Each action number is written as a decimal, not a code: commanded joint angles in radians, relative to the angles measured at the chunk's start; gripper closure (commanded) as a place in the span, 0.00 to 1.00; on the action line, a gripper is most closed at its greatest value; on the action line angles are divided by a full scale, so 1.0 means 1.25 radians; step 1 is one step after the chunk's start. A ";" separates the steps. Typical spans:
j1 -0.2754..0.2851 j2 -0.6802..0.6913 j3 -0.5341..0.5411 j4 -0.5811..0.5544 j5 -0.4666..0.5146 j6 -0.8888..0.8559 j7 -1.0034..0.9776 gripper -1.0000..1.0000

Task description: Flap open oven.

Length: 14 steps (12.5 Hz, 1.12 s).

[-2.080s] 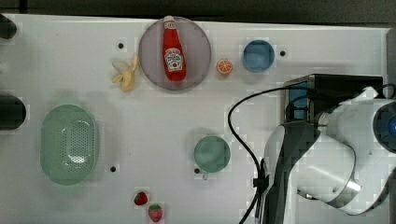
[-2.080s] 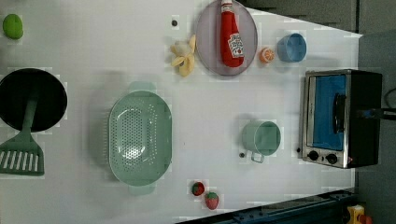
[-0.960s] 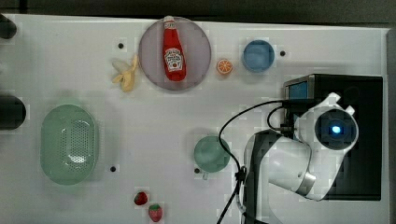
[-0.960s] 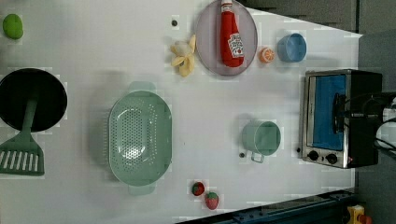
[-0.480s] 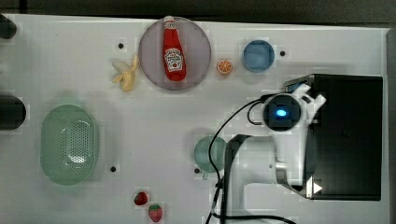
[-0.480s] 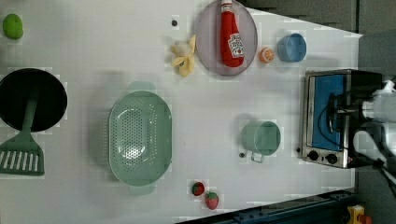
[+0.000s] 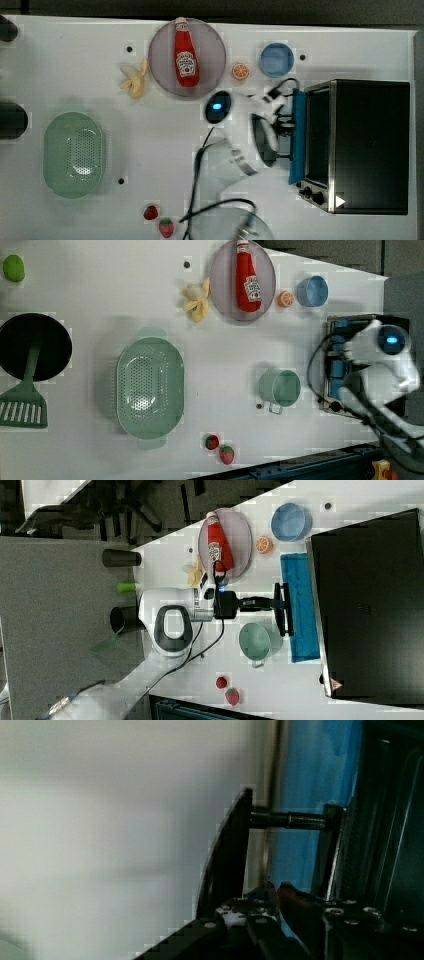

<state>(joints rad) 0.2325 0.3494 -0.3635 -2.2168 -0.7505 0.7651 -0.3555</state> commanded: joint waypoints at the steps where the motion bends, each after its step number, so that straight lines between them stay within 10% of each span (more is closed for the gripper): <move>1: 0.067 0.089 0.028 -0.008 -0.067 -0.051 0.257 0.83; 14: 0.190 0.307 0.028 0.165 -0.139 -0.161 0.393 0.83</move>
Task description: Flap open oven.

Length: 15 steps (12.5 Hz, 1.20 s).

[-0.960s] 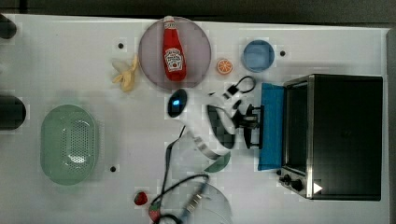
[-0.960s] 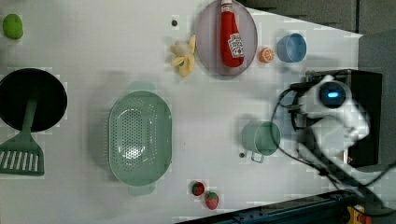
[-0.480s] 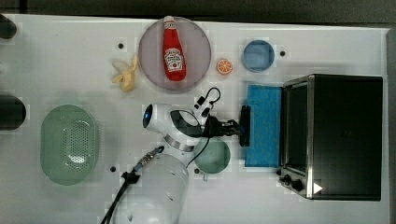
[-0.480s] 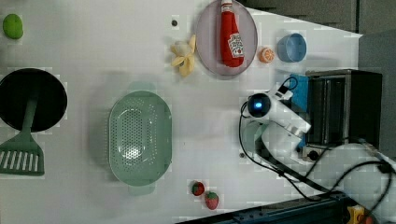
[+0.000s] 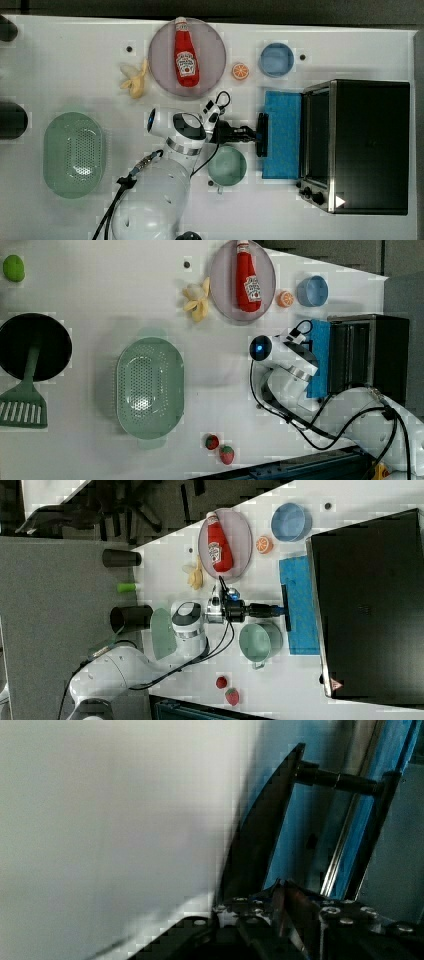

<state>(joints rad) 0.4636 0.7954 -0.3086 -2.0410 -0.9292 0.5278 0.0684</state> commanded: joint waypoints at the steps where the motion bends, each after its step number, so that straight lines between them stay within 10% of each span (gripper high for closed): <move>1: 0.004 -0.069 -0.016 0.024 0.017 0.047 0.052 0.83; 15: -0.024 -0.502 -0.090 0.024 0.525 0.038 0.016 0.83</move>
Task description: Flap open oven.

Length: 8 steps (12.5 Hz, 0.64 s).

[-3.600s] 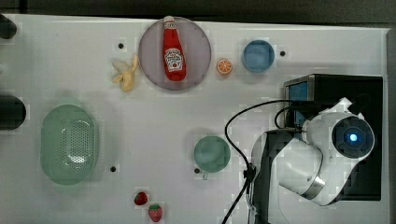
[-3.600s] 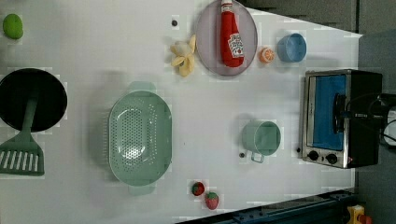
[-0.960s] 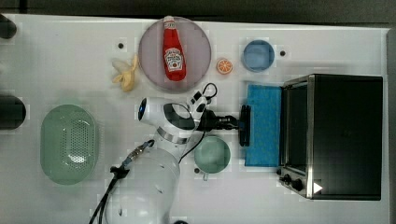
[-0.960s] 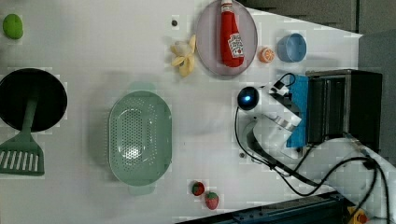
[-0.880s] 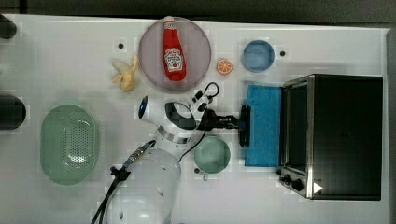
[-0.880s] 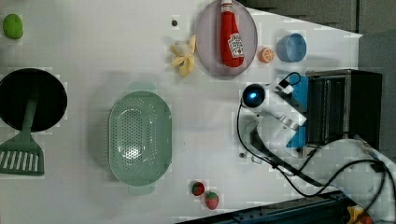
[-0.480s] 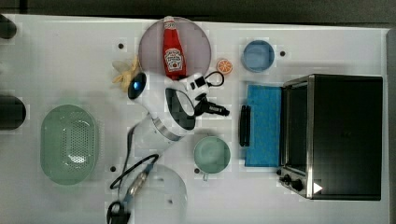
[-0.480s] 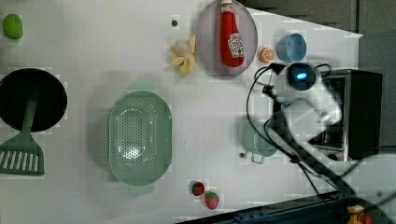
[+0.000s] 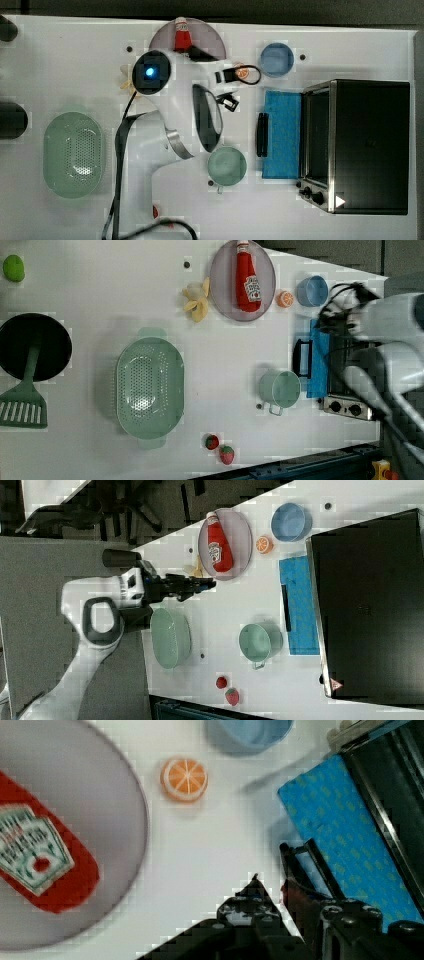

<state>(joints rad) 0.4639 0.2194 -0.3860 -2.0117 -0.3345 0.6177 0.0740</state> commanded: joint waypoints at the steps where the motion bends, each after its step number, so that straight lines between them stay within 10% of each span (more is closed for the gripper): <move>1: -0.024 -0.074 -0.033 0.001 0.058 -0.043 0.011 0.83; 8: -0.024 -0.255 -0.035 0.004 0.214 -0.211 0.026 0.83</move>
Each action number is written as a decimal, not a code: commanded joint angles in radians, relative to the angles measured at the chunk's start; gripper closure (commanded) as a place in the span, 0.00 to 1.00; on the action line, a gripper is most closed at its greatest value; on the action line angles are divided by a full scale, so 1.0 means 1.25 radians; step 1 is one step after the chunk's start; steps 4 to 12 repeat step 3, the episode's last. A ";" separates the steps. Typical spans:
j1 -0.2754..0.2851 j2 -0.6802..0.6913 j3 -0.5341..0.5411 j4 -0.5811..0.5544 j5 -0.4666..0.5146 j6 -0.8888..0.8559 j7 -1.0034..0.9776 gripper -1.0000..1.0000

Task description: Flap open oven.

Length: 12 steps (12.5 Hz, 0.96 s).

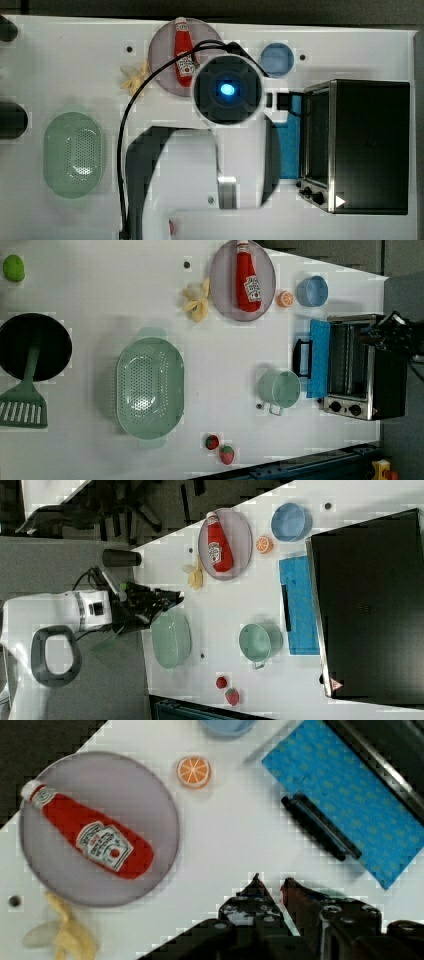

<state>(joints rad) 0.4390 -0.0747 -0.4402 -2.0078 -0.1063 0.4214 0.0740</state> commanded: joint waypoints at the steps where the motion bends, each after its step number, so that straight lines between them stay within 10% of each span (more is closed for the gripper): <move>1: -0.004 -0.043 0.009 0.002 0.036 -0.062 0.026 0.83; 12: -0.004 -0.087 0.010 0.002 0.035 -0.076 0.026 0.83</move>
